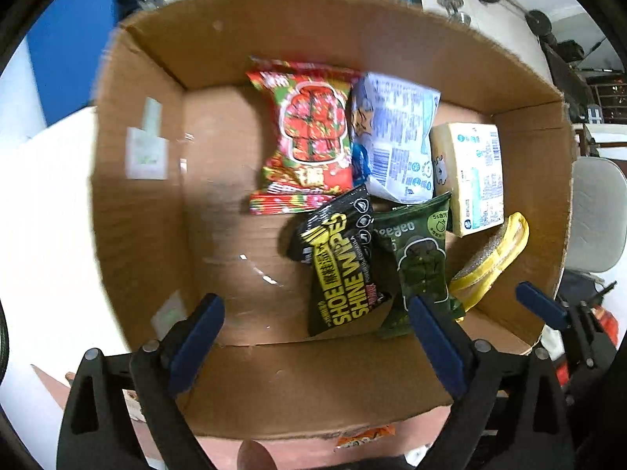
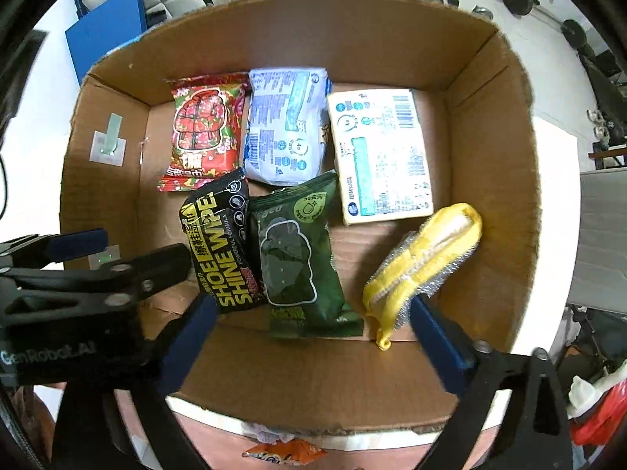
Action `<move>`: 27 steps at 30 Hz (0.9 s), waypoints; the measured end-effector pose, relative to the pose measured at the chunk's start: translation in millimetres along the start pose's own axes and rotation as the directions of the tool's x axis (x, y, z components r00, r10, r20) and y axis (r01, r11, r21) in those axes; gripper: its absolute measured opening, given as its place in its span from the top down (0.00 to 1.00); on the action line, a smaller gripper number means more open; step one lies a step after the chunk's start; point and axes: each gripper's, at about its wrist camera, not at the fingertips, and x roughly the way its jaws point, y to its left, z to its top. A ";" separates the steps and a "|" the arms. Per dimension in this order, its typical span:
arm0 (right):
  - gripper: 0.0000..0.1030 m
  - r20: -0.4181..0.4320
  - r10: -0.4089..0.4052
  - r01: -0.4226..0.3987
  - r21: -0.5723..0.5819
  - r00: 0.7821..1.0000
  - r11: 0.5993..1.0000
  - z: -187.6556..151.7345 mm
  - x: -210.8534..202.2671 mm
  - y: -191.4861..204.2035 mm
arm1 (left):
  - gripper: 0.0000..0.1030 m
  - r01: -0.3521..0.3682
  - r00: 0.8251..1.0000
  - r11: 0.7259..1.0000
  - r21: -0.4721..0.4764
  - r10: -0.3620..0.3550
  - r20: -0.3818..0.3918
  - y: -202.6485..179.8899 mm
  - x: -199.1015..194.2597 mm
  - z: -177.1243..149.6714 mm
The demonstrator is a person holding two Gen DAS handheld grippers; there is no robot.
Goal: Organize soft objects
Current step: 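Carry both wipe packs into the box and open both grippers, then withdraw both grippers from the box back over the table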
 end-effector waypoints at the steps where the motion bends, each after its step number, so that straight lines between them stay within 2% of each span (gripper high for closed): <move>1: 0.00 0.009 -0.004 0.004 -0.003 1.000 1.000 -2.4 -5.1 2.3 | 0.05 -0.005 1.000 1.000 -0.002 0.005 0.018 -1.4 -4.3 -4.3; 4: 0.00 0.032 -0.014 0.014 -0.013 0.999 1.000 -15.0 -18.9 5.1 | 0.02 -0.012 0.996 1.000 -0.011 0.013 0.083 4.6 -24.2 -24.1; 9: 0.00 0.075 -0.011 0.012 -0.020 0.997 1.000 -23.3 -39.4 2.2 | 0.02 -0.019 0.987 1.000 -0.001 0.019 0.160 -4.8 -51.3 -37.7; 11: 0.00 0.093 -0.002 0.004 -0.018 0.996 1.000 -25.2 -49.5 1.6 | 0.02 -0.029 0.982 1.000 0.005 0.028 0.187 -7.5 -59.4 -47.2; 12: 0.00 0.102 0.002 0.000 -0.013 0.995 1.000 -23.8 -59.3 -3.5 | 0.02 -0.031 0.980 0.999 0.008 0.029 0.195 -4.9 -64.6 -41.0; 18: 0.00 0.146 0.051 -0.055 0.017 0.988 0.998 -40.6 -71.8 -7.0 | 0.02 -0.049 0.965 0.999 0.012 0.045 0.257 -8.4 -96.3 -54.9; 21: 0.00 0.197 0.089 -0.106 0.077 0.976 0.991 -65.6 -74.7 -18.8 | 0.02 -0.114 0.935 0.993 0.026 0.098 0.341 -12.1 -109.6 -77.8; 23: 0.00 0.204 0.135 -0.166 0.144 0.970 0.976 -94.9 -67.6 -31.6 | 0.02 -0.196 0.895 0.980 0.027 0.167 0.413 -14.7 -113.7 -101.8; 24: 0.00 0.200 0.162 -0.198 0.179 0.966 0.964 -109.5 -60.1 -37.9 | 0.02 -0.249 0.867 0.968 0.024 0.212 0.451 -15.8 -112.0 -119.8; 25: 0.00 0.189 0.201 -0.241 0.219 0.961 0.945 -127.7 -49.2 -43.0 | 0.02 -0.278 0.853 0.960 0.025 0.235 0.467 -16.4 -107.0 -130.8; 27: 0.00 0.131 0.284 -0.312 0.312 0.950 0.897 -163.9 -17.9 -50.9 | 0.02 -0.331 0.838 0.943 0.033 0.278 0.469 -14.8 -87.8 -156.8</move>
